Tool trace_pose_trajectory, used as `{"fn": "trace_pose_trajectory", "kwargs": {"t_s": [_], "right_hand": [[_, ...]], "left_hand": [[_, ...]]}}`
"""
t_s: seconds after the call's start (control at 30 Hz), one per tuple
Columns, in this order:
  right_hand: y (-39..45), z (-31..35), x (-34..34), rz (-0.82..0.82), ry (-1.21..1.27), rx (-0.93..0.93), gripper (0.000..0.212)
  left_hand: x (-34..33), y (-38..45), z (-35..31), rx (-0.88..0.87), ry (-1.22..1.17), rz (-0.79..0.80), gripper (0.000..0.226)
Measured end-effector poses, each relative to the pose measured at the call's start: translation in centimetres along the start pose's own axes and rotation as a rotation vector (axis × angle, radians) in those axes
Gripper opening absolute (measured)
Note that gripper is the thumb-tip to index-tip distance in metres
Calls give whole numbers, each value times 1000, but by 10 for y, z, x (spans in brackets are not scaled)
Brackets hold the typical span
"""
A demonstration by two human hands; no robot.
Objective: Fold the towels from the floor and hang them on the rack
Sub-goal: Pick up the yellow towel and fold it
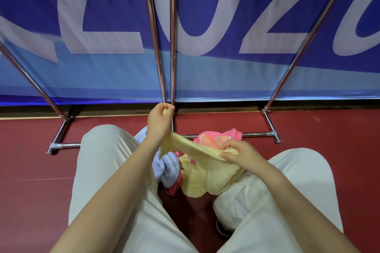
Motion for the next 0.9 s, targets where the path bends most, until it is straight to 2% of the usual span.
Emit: {"fn": "trace_pose_trajectory", "kwargs": {"t_s": [0.07, 0.23, 0.33, 0.43, 0.53, 0.63, 0.8, 0.9], "right_hand": [[0, -2, -1, 15, -69, 23, 16], [6, 9, 6, -126, 63, 30, 11], [8, 10, 5, -176, 195, -29, 13], [10, 11, 1, -221, 189, -12, 21], [8, 24, -1, -203, 202, 13, 16], [10, 36, -1, -210, 236, 57, 14], [14, 38, 1, -243, 298, 57, 21], [15, 36, 1, -244, 296, 53, 20]], "left_hand": [[4, 3, -4, -29, -8, -21, 17], [10, 6, -3, -35, -1, -12, 27], [2, -3, -2, -105, 64, 77, 27], [-19, -24, 0, -178, 107, 206, 23], [-44, -47, 7, -188, 112, 370, 18], [-58, -61, 11, -209, 104, 468, 22], [-69, -75, 13, -188, 74, 528, 9], [-70, -78, 15, -130, 43, 545, 16]]}}
Point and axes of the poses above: each hand's wrist, its own y-axis towards the middle knuckle, its own x-axis out of the back of the hand, z = x × y, the point moved 5 cm from there along y, towards the middle knuckle, and after that the axes turned 10 degrees about -z, right-handed, at the moved point
